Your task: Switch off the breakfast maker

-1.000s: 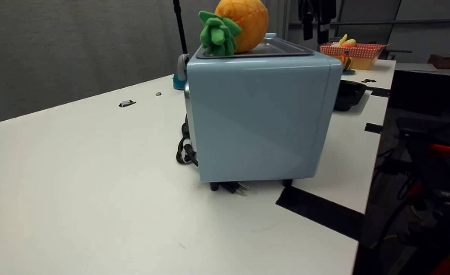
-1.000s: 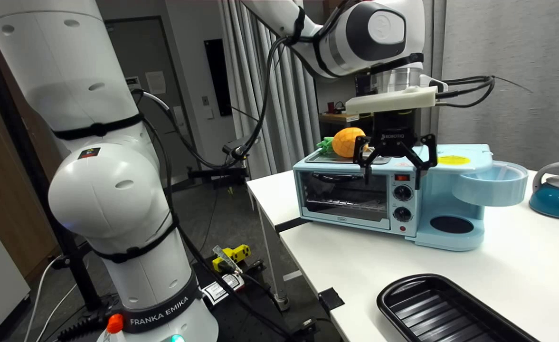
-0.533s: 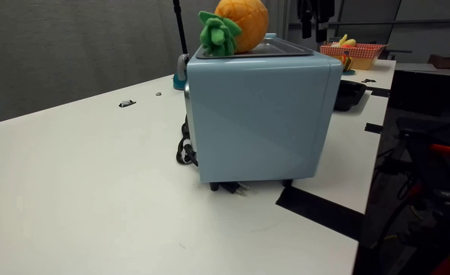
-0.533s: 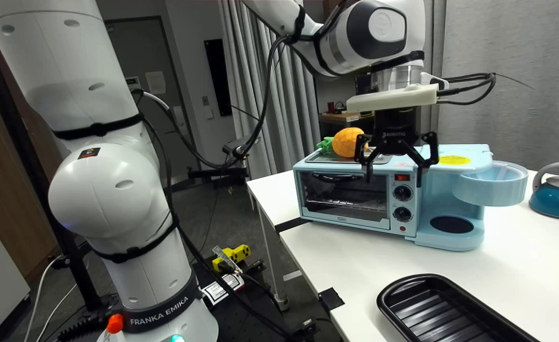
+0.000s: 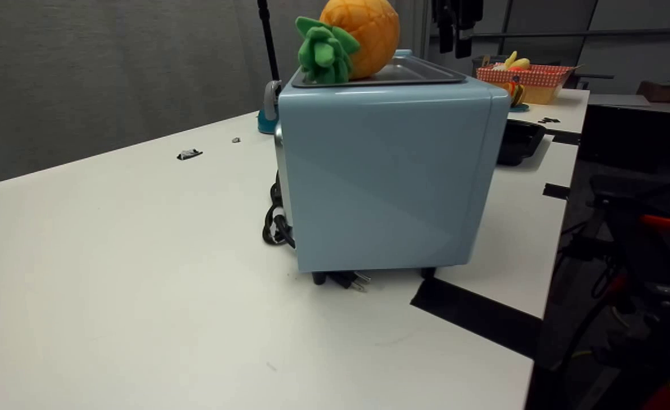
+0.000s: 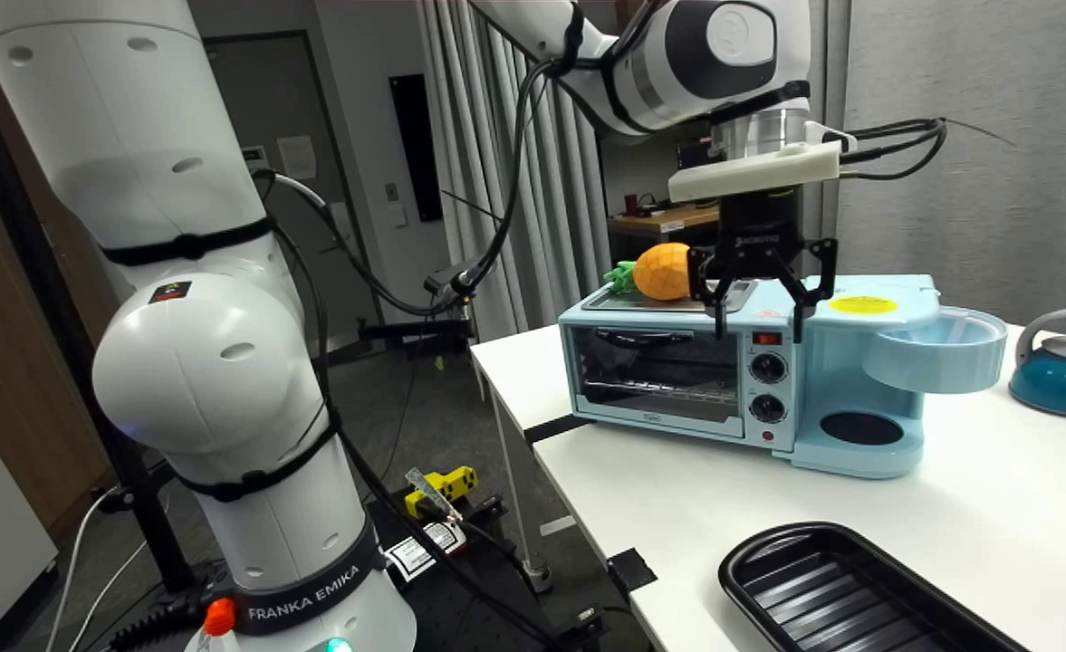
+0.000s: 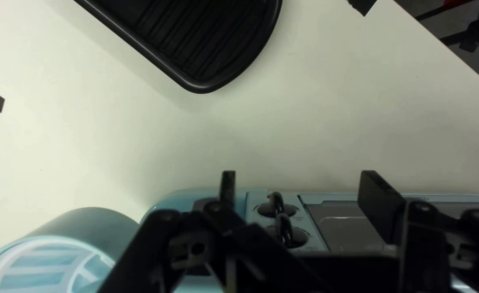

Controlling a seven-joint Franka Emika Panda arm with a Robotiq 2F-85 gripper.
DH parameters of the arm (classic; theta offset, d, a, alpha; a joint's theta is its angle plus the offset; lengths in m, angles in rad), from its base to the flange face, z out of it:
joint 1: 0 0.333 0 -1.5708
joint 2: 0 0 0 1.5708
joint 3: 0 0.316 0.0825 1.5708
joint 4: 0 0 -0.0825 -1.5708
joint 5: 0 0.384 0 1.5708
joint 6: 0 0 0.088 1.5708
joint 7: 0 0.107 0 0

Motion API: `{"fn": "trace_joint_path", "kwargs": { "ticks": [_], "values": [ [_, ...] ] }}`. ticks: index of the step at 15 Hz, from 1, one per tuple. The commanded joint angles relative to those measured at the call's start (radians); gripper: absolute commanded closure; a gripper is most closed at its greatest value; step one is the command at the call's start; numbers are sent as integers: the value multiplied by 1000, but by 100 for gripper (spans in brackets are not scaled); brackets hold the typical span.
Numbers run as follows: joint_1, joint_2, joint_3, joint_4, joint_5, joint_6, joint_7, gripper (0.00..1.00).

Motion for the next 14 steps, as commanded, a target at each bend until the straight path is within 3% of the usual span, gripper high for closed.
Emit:
{"fn": "trace_joint_path", "kwargs": {
  "ticks": [1, 7, 8, 14],
  "values": [
    [-5, 33, 0, 35, 21, -15, -56, 52],
    [-7, 51, 5, 45, 11, 2, -97, 96],
    [-6, 52, 6, 46, 8, 6, -101, 100],
    [-1, 69, 19, 60, -1, 30, -107, 100]
  ]
}}
